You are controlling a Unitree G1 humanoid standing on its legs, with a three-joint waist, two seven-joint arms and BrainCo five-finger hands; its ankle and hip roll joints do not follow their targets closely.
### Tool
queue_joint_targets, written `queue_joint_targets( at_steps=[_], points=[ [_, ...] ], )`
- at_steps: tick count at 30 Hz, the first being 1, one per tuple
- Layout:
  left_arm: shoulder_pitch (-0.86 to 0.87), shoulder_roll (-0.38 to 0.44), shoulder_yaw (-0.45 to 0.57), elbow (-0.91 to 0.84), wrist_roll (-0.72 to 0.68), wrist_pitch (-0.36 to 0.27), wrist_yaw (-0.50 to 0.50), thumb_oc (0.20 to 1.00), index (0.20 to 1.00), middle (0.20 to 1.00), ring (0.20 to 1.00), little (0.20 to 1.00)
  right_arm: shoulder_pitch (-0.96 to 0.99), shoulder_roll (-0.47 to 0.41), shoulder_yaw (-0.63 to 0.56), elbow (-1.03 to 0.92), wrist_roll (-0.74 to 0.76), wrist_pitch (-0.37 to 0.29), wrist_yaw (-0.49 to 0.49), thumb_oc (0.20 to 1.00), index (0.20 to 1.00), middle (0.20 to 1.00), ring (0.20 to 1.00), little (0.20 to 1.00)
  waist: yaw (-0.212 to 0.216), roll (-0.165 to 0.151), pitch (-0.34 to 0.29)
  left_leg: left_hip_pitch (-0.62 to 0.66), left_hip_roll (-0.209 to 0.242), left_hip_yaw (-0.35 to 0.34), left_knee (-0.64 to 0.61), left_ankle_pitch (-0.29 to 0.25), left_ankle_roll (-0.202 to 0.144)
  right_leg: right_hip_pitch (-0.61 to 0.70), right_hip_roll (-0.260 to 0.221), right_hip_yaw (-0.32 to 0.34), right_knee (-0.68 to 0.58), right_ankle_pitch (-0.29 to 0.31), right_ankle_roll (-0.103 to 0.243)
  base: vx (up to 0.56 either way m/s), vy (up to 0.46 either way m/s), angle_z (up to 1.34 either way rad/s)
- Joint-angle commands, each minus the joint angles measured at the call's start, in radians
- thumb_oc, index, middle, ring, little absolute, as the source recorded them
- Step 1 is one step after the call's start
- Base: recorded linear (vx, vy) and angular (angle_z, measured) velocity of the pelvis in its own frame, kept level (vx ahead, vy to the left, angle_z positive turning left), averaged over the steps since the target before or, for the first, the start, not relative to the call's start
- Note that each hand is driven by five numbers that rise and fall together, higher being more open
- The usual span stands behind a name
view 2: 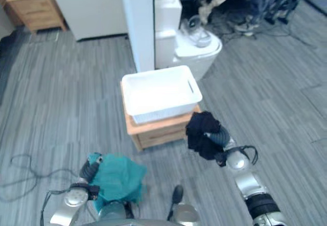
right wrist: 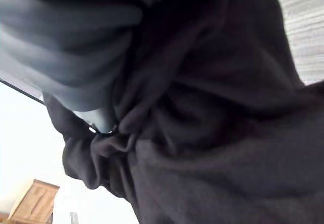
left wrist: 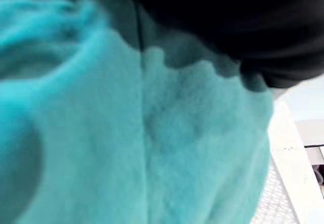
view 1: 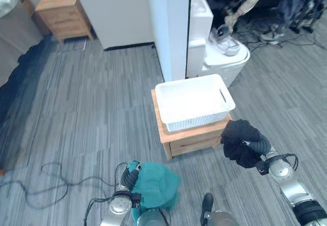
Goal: Tidy up the quilt and then pick up the clothes from the bed and put them into the laundry hamper.
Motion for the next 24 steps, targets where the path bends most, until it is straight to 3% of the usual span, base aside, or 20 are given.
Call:
queue_joint_targets(
  at_steps=[1,2,4,5,6,7,9,13,17,24],
  points=[
    [0.003,0.083,0.039,-0.026,0.010,-0.034,-0.004,0.200,0.200,0.200,0.200,0.200,-0.049,-0.035,-0.023,-0.103,-0.011,-0.050,-0.018,0.200,0.200,0.200,0.200,0.200,0.003,-0.012,0.001,0.037,0.057,0.018,0.001,-0.052,-0.018,-0.116,-0.156,-0.050,0.387,-0.080,0.157,0.08,-0.055,-0.15],
    [0.007,0.088,0.048,-0.028,0.010,-0.035,-0.001,0.200,0.200,0.200,0.200,0.200,-0.060,-0.032,-0.023,-0.110,-0.010,-0.051,-0.018,0.200,0.200,0.200,0.200,0.200,0.007,-0.015,-0.003,0.055,0.062,0.009,-0.005,-0.072,-0.025,-0.133,-0.182,-0.040,0.407,-0.075,0.174,0.09,-0.141,-0.11],
    [0.018,0.101,0.068,-0.032,0.002,-0.036,0.002,0.200,0.200,0.200,0.200,0.200,-0.098,-0.039,-0.017,-0.130,-0.016,-0.050,-0.024,0.200,0.200,0.200,0.200,0.200,0.021,-0.031,-0.009,0.067,0.089,0.043,-0.003,-0.071,-0.039,-0.140,-0.255,-0.088,0.303,-0.050,0.161,0.10,-0.232,0.07],
    [0.027,0.105,0.064,-0.035,0.001,-0.040,-0.009,0.200,0.200,0.200,0.200,0.200,-0.111,-0.056,-0.022,-0.146,-0.019,-0.051,-0.026,0.200,0.200,0.200,0.200,0.200,0.012,-0.036,-0.013,0.074,0.095,0.034,-0.009,-0.075,-0.052,-0.154,-0.247,-0.072,0.213,-0.041,0.154,0.14,-0.216,-0.06],
    [0.026,0.105,0.061,-0.038,0.002,-0.039,-0.012,0.200,0.200,0.200,0.200,0.200,-0.109,-0.068,-0.031,-0.153,-0.014,-0.051,-0.028,0.200,0.200,0.200,0.200,0.200,0.003,-0.038,-0.017,0.078,0.095,0.021,-0.011,-0.079,-0.058,-0.161,-0.237,-0.029,0.165,-0.032,0.160,0.23,-0.313,-0.26],
    [0.010,0.115,0.035,-0.036,0.020,-0.055,-0.011,0.200,0.200,0.200,0.200,0.200,-0.124,-0.118,-0.043,-0.175,-0.021,-0.062,-0.038,0.200,0.200,0.200,0.200,0.200,-0.022,-0.051,-0.026,0.073,0.103,-0.026,-0.011,-0.088,-0.068,-0.170,-0.195,0.149,0.103,-0.029,0.179,0.14,-0.223,-0.11],
    [0.005,0.117,0.033,-0.042,0.008,-0.050,-0.024,0.200,0.200,0.200,0.200,0.200,-0.131,-0.140,-0.054,-0.215,-0.020,-0.063,-0.038,0.200,0.200,0.200,0.200,0.200,-0.018,-0.057,-0.038,0.077,0.095,-0.021,-0.011,-0.091,-0.068,-0.172,-0.203,0.160,0.092,-0.025,0.177,0.12,-0.114,0.59],
    [-0.015,0.099,0.020,-0.029,0.011,-0.077,-0.016,0.200,0.200,0.200,0.200,0.200,-0.251,-0.229,-0.040,-0.234,-0.013,-0.088,-0.048,0.200,0.200,0.200,0.200,0.200,-0.009,-0.053,-0.065,0.085,0.087,-0.029,-0.011,-0.089,-0.076,-0.126,-0.205,0.144,0.016,-0.001,0.184,0.10,-0.087,0.54],
    [-0.010,0.071,0.006,-0.032,-0.024,-0.081,-0.003,0.200,0.200,0.200,0.200,0.200,-0.412,-0.293,0.056,-0.251,0.013,-0.098,-0.018,0.200,0.200,0.200,0.200,0.200,0.011,-0.022,-0.074,0.058,0.104,-0.057,-0.011,-0.058,-0.093,-0.091,-0.188,0.106,-0.004,-0.009,0.176,0.07,-0.070,0.12],
    [0.008,0.057,-0.011,-0.034,-0.052,-0.095,-0.002,0.200,0.200,0.200,0.200,0.200,-0.625,-0.248,0.226,-0.173,-0.004,-0.095,-0.003,0.200,0.200,0.200,0.200,0.200,0.037,0.025,-0.049,0.011,0.116,-0.092,-0.011,-0.030,-0.105,-0.089,-0.178,0.075,-0.013,-0.018,0.166,0.00,-0.038,0.10]
  ],
)
